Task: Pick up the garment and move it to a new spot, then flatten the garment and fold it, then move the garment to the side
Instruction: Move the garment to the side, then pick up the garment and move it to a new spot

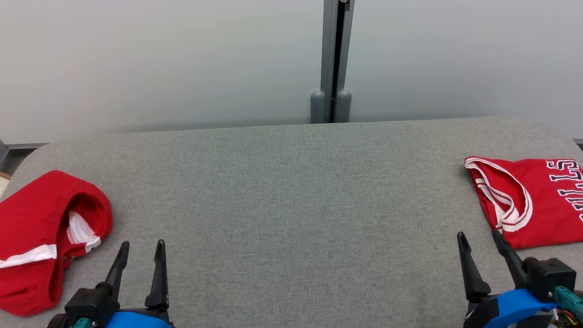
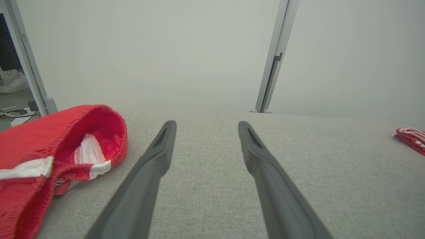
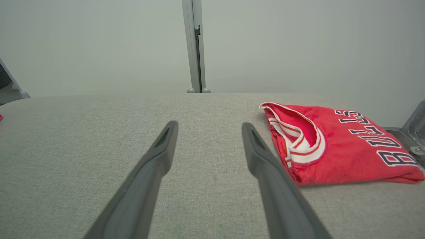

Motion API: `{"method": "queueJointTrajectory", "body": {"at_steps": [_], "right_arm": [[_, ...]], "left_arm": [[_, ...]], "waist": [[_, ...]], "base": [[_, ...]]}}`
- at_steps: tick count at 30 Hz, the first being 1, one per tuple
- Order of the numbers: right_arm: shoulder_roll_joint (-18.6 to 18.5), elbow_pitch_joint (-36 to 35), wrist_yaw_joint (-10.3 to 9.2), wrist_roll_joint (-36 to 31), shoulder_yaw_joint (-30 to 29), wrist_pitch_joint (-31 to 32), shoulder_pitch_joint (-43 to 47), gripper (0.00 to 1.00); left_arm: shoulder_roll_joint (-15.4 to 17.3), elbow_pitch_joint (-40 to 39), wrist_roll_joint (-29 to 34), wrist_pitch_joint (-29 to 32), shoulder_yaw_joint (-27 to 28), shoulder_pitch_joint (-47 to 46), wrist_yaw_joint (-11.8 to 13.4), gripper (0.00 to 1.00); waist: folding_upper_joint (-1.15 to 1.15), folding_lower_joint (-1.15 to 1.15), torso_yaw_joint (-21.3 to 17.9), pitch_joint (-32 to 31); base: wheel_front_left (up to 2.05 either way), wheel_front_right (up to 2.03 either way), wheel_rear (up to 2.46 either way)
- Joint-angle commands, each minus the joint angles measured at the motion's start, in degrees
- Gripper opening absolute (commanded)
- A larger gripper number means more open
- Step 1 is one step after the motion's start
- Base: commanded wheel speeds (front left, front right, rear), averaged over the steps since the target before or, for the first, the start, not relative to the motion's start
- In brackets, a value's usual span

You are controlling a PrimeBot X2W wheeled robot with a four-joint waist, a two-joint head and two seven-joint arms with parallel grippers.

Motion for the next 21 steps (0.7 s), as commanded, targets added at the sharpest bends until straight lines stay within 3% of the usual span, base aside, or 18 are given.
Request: {"method": "queueJointTrajectory", "body": {"at_steps": [1, 12, 21], "right_arm": [[0.16, 0.26, 0.01, -0.11, 0.07, -0.58, -0.01, 1.00], [0.29, 2.19, 0.01, -0.74, -0.33, -2.16, -0.71, 1.00], [0.31, 3.14, 0.01, -0.89, -0.50, -3.23, -1.31, 1.00]], "left_arm": [[-0.08, 0.16, 0.33, -0.24, 0.35, -0.29, -0.24, 1.00], [-0.74, 0.23, 1.14, -0.24, 1.31, -1.29, -1.16, 1.00], [-1.01, -0.16, 1.86, -0.24, 1.99, -1.76, -1.50, 1.00]], "waist": [[0.00, 0.00, 0.03, 0.08], [0.00, 0.00, 1.98, 0.95], [0.00, 0.00, 9.22, 1.38]], "base": [[0.00, 0.00, 0.00], [0.00, 0.00, 0.00], [0.00, 0.00, 0.00]]}}
